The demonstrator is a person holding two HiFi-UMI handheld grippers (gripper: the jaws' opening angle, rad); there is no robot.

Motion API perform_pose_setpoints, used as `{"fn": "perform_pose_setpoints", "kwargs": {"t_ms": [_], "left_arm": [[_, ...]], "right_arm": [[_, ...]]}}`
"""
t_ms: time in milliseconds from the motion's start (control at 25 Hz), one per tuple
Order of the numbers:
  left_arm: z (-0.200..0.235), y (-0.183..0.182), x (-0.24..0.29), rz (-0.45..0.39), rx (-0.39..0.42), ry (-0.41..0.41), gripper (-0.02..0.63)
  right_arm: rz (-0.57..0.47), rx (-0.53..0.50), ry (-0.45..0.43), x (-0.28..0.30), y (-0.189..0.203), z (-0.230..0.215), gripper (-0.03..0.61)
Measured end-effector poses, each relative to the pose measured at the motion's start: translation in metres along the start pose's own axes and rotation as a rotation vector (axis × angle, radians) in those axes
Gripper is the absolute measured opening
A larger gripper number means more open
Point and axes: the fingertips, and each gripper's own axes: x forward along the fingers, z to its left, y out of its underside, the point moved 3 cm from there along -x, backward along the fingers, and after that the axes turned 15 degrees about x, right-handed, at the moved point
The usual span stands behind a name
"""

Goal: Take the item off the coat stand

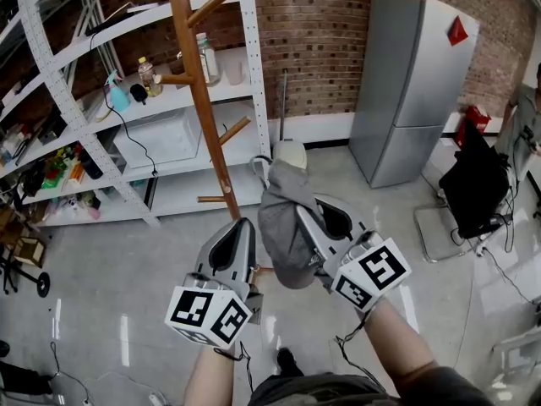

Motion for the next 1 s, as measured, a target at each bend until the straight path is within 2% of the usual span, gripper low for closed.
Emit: {"fn": "perform_pose_setpoints", "kwargs": {"t_ms": [720,1000], "left_arm": [[-0.078,0.016,-0.068,0.058,-0.008,-0.108,0.008],[-0.102,0.011,-0.101,0.068,-0.012,-0.14,0.008]], "right_arm": [[0.083,0.059,-0.059,-0.095,0.03,0.022,0.061],[0.109,0.037,-0.082,-0.124,0.034,0.045,0.061]]}}
